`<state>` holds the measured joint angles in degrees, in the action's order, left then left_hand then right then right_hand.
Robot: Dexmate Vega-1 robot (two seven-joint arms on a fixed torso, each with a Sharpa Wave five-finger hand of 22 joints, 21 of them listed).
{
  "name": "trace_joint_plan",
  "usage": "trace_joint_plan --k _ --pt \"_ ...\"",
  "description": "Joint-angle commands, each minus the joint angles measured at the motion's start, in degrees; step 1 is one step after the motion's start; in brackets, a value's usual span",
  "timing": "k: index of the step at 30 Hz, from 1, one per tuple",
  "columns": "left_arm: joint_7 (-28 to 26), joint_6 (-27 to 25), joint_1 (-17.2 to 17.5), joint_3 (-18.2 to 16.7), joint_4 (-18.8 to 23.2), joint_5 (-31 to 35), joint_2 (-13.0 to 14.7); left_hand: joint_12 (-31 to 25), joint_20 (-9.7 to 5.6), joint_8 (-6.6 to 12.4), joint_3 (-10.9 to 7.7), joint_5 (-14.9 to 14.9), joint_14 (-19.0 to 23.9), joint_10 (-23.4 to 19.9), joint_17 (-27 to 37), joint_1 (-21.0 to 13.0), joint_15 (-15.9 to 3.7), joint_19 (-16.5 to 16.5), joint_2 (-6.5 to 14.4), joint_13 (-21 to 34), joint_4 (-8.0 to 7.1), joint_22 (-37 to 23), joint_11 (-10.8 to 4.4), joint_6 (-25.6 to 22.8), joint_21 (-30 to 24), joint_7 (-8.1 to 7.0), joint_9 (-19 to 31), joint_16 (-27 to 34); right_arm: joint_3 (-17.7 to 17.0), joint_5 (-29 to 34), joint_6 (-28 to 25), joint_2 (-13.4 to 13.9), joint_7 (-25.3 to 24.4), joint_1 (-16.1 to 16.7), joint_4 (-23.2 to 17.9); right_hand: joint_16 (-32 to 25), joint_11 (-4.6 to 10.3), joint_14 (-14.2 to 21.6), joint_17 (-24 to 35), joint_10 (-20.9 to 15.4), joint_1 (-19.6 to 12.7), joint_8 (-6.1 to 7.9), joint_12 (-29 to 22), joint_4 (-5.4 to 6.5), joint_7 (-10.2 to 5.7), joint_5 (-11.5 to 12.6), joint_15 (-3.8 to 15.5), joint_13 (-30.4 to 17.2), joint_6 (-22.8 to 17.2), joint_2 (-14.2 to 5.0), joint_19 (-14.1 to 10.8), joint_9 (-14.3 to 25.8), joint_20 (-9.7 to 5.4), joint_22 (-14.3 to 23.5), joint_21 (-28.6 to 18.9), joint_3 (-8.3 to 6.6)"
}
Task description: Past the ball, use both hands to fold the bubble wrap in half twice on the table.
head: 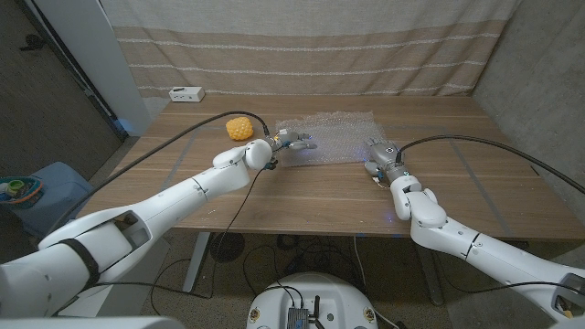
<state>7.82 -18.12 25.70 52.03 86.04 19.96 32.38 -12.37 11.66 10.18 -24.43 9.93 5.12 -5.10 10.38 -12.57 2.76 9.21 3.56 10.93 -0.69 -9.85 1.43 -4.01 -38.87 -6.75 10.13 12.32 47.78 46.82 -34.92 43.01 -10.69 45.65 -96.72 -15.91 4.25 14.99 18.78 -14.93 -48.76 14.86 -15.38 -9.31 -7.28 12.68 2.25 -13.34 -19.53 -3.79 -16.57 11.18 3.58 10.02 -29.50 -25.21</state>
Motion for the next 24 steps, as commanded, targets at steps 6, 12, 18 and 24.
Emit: trace_joint_plan --k 6,12,18,24 --pt "3.31 5.82 -1.71 0.64 -4.13 -2.03 -0.13 -0.19 -0.50 0.27 0.34 0.38 0.39 -0.50 -0.03 1.20 -1.25 -1.40 -0.01 -0.02 -0.06 -0.18 0.05 0.34 0.18 0.03 0.07 0.21 1.98 2.75 9.66 -4.76 -26.06 -1.66 13.35 -9.33 2.14 19.63 0.78 -27.19 -7.62 8.94 -6.00 -0.37 1.66 -1.47 10.15 1.00 -34.36 -2.45 -11.34 -0.17 -3.59 0.49 -3.01 0.33" --pt "3.67 5.68 -1.75 0.47 -3.64 -1.89 0.04 -0.03 -0.38 0.26 0.43 0.42 0.08 -0.24 -0.06 1.51 -0.92 -1.67 0.02 -0.01 -0.17 -0.19 0.31 0.45 0.34 0.20 0.08 -0.09 2.34 4.83 11.48 -5.22 -35.76 -2.20 16.24 -9.16 2.12 20.57 0.55 -28.51 -8.62 9.53 -6.08 -0.55 2.19 -1.46 10.24 1.05 -36.63 -2.52 -12.21 -0.18 -4.18 0.50 -3.40 -0.18" --pt "4.08 6.04 -1.71 0.54 -3.39 -1.76 0.16 0.20 -0.37 0.29 0.50 0.45 -0.30 0.25 -0.08 1.78 -0.51 -1.82 0.05 0.00 -0.25 -0.20 0.26 0.45 0.54 0.21 0.08 -0.40 3.15 7.25 11.89 -5.68 -42.72 -3.35 18.48 -8.48 2.27 20.22 0.18 -28.63 -8.93 9.56 -5.90 -0.59 2.15 -1.45 10.16 1.09 -37.13 -2.27 -12.03 -0.21 -4.35 0.50 -3.36 -0.48" --pt "4.23 6.24 -1.38 0.40 -2.62 -1.60 0.51 0.22 -0.40 0.31 0.57 0.46 -0.66 0.23 -0.09 1.99 -0.12 -1.89 0.03 0.00 -0.29 -0.21 0.34 0.45 0.74 0.15 0.08 -0.64 5.16 10.83 12.93 -4.36 -42.85 -5.44 18.16 -8.11 2.41 19.94 0.05 -28.58 -9.19 9.50 -5.73 -0.61 2.20 -1.43 10.27 1.10 -37.25 -2.18 -11.61 -0.22 -4.45 0.50 -3.22 -0.66"
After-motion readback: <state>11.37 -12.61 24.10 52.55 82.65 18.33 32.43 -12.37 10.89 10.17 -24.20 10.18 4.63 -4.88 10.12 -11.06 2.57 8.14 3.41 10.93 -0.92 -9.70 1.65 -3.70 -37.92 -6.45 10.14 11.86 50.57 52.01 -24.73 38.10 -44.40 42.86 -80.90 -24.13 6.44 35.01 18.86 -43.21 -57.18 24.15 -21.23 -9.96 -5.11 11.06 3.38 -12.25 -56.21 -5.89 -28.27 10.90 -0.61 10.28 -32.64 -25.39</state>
